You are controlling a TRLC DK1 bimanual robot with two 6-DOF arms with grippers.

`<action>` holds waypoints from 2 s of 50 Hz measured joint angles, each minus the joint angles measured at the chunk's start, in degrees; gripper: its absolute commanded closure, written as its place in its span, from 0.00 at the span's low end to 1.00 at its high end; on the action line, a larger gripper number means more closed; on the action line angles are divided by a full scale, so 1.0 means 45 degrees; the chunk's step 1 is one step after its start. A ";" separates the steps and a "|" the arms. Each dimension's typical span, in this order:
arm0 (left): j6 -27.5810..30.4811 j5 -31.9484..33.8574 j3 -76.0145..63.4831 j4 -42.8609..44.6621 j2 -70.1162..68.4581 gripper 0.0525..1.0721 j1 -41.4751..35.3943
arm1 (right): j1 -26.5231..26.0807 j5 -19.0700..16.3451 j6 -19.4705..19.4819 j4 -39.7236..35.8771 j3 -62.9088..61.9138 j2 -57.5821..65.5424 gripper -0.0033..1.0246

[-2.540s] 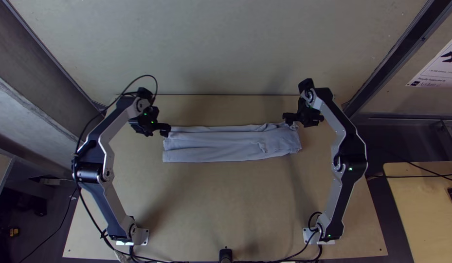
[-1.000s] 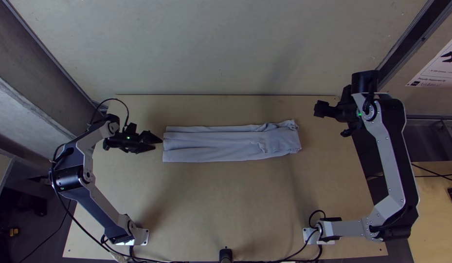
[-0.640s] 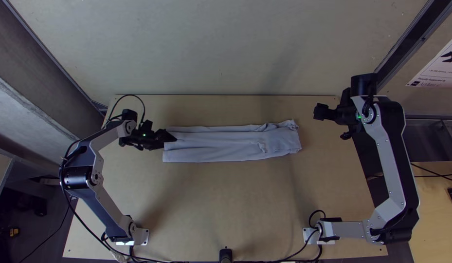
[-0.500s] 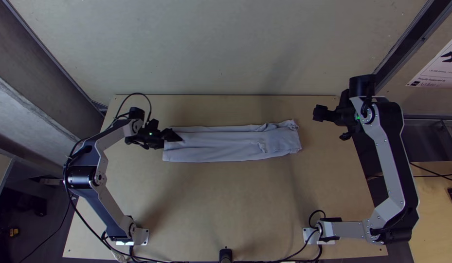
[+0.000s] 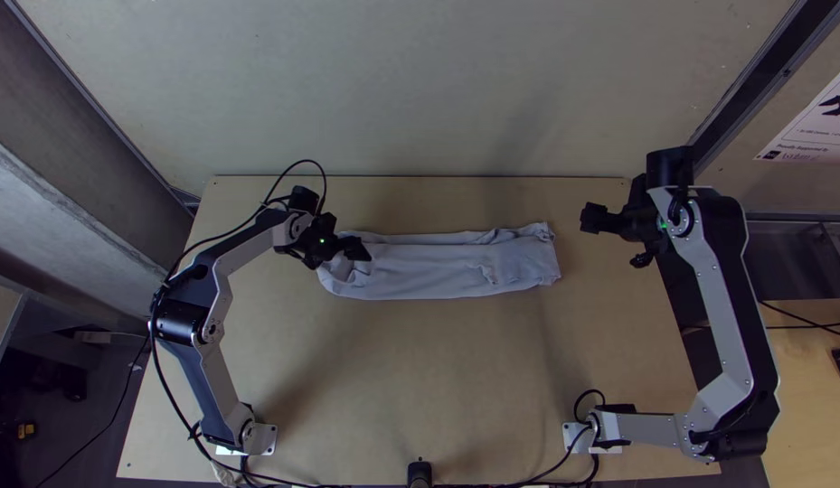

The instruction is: Fold the t-shirt

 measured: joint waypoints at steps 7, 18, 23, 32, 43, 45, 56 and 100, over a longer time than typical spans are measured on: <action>-0.0068 -0.0782 0.0170 0.0015 0.0107 0.82 -0.0316 | -0.0015 0.0005 0.0000 0.0005 -0.0525 -0.0160 0.04; -0.0092 -0.1103 0.0170 0.0136 0.0306 0.97 -0.0262 | -0.0010 0.0005 0.0000 0.0267 -0.1229 -0.0282 0.04; -0.0087 -0.1078 0.0189 -0.0034 0.0316 0.97 0.0044 | -0.0010 0.0000 0.0005 0.0442 -0.1384 -0.0306 0.04; 0.0330 -0.1054 0.0335 -0.1044 0.0287 0.97 0.1268 | 0.0000 0.0000 0.0058 0.0719 -0.1472 -0.0379 0.04; 0.1807 -0.1982 0.1025 -0.2958 0.0267 0.97 0.4065 | 0.0228 0.0000 0.0364 0.1078 -0.1851 -0.0423 0.04; 0.2093 -0.2249 0.1137 -0.3206 0.0267 0.97 0.4541 | 0.0287 0.0000 0.0403 0.1103 -0.1928 -0.0423 0.04; 0.3730 -0.3439 0.1399 -0.3871 0.0199 0.97 0.6494 | 0.0573 0.0005 0.0675 0.1724 -0.2463 -0.0423 0.04; 0.5649 -1.1064 0.3832 -0.6844 -0.2637 0.97 0.2866 | 0.1039 0.0005 0.1350 0.2404 -0.4143 -0.1263 0.04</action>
